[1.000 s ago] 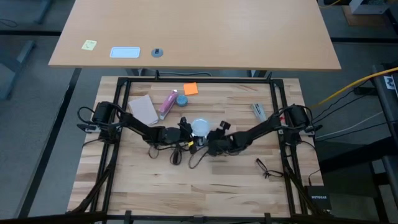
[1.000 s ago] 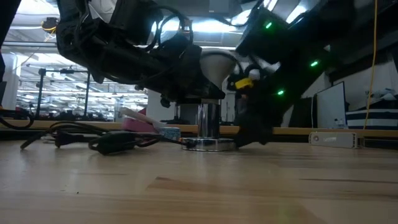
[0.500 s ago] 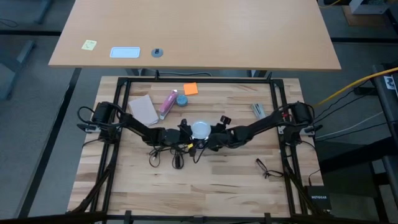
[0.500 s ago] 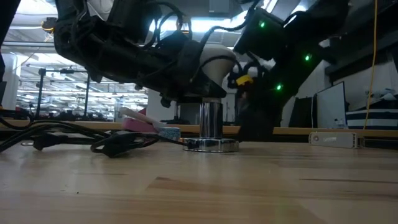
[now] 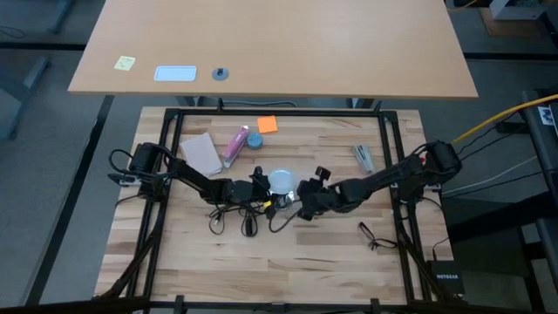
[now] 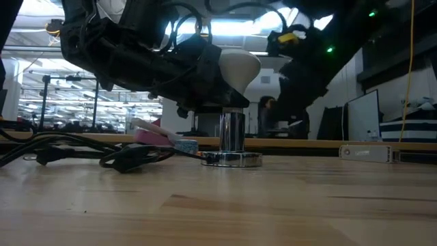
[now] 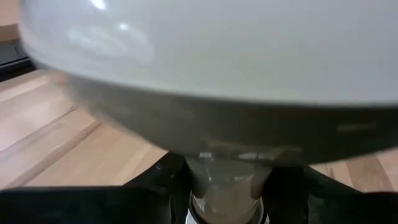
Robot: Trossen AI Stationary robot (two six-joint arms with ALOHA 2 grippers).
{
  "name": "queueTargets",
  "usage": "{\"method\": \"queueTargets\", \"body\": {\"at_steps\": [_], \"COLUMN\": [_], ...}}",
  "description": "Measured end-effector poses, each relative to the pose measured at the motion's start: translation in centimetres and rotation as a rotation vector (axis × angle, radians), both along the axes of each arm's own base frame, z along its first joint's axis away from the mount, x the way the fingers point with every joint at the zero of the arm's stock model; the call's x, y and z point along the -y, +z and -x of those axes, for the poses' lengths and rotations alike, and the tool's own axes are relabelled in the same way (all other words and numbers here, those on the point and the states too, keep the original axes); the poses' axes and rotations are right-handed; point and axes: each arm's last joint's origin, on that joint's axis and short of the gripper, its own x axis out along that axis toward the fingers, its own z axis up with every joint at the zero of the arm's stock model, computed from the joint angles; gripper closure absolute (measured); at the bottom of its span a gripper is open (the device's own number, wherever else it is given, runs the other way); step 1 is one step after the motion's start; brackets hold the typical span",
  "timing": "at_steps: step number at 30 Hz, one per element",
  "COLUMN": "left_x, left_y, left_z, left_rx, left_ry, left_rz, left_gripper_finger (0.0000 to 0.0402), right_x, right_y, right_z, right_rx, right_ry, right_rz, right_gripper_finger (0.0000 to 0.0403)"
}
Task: Screw lightbulb
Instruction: Insert the lightbulb into the lamp
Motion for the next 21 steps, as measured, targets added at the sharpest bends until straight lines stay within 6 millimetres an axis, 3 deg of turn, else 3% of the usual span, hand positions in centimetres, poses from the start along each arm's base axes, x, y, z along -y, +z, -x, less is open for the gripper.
{"method": "queueTargets", "body": {"at_steps": [10,21], "left_x": [0.0,0.0], "left_y": [0.0,0.0], "left_z": [0.0,0.0], "left_rx": [0.0,0.0], "left_ry": [0.004,0.005], "left_rz": [0.0,0.001], "left_gripper_finger": [0.026,0.026], "right_x": [-3.2,-4.1], "right_y": [-0.9,-4.9], "right_z": [0.0,-1.5], "right_rx": [0.05,0.033], "right_ry": [0.051,0.088], "right_rz": [-0.094,-0.136], "right_gripper_finger": [0.0282,0.0282]}}
